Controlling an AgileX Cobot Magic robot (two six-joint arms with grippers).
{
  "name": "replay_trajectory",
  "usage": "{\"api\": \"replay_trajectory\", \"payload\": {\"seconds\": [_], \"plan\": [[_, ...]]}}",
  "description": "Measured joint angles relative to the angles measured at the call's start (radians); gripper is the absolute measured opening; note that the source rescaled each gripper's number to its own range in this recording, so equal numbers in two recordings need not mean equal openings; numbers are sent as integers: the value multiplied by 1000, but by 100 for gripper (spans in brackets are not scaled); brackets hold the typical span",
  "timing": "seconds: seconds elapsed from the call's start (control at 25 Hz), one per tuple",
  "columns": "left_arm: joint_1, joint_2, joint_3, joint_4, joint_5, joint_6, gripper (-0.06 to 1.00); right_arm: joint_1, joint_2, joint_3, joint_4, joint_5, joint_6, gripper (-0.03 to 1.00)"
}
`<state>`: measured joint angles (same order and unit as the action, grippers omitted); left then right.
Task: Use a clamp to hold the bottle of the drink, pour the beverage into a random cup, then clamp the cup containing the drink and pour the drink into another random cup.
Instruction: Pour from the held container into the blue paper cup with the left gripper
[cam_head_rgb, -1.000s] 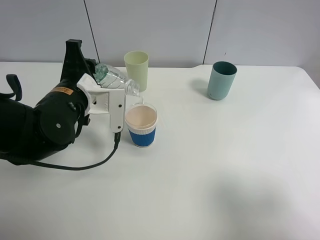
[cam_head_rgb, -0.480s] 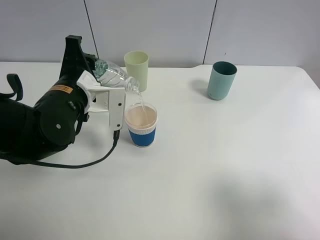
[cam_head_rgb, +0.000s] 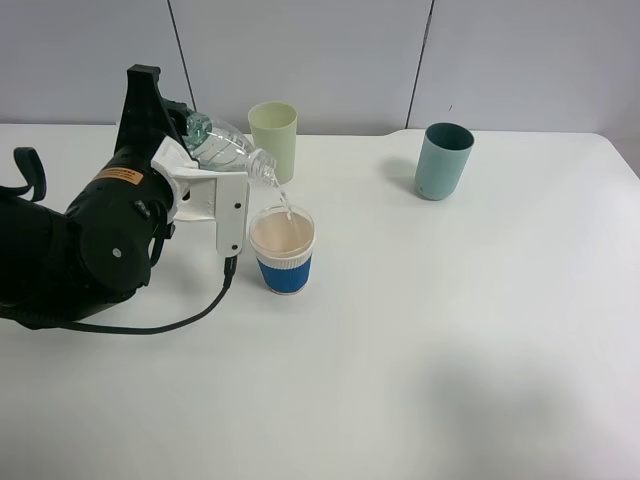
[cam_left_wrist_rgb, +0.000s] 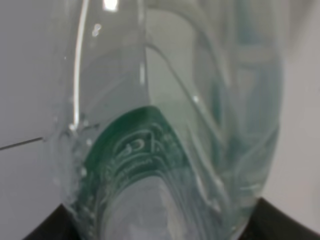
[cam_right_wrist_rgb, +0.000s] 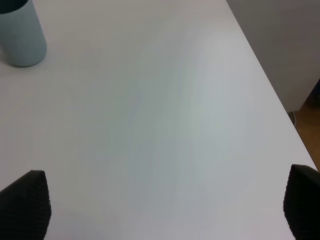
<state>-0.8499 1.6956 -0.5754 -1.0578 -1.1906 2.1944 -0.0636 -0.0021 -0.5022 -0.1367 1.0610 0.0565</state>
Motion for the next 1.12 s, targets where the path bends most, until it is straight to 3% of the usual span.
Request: {"api": "replay_trajectory", "payload": {"seconds": [1.12], "plan": [[0,0,0,0,-9,105,1,0,0,0,0,0,0,79]]}}
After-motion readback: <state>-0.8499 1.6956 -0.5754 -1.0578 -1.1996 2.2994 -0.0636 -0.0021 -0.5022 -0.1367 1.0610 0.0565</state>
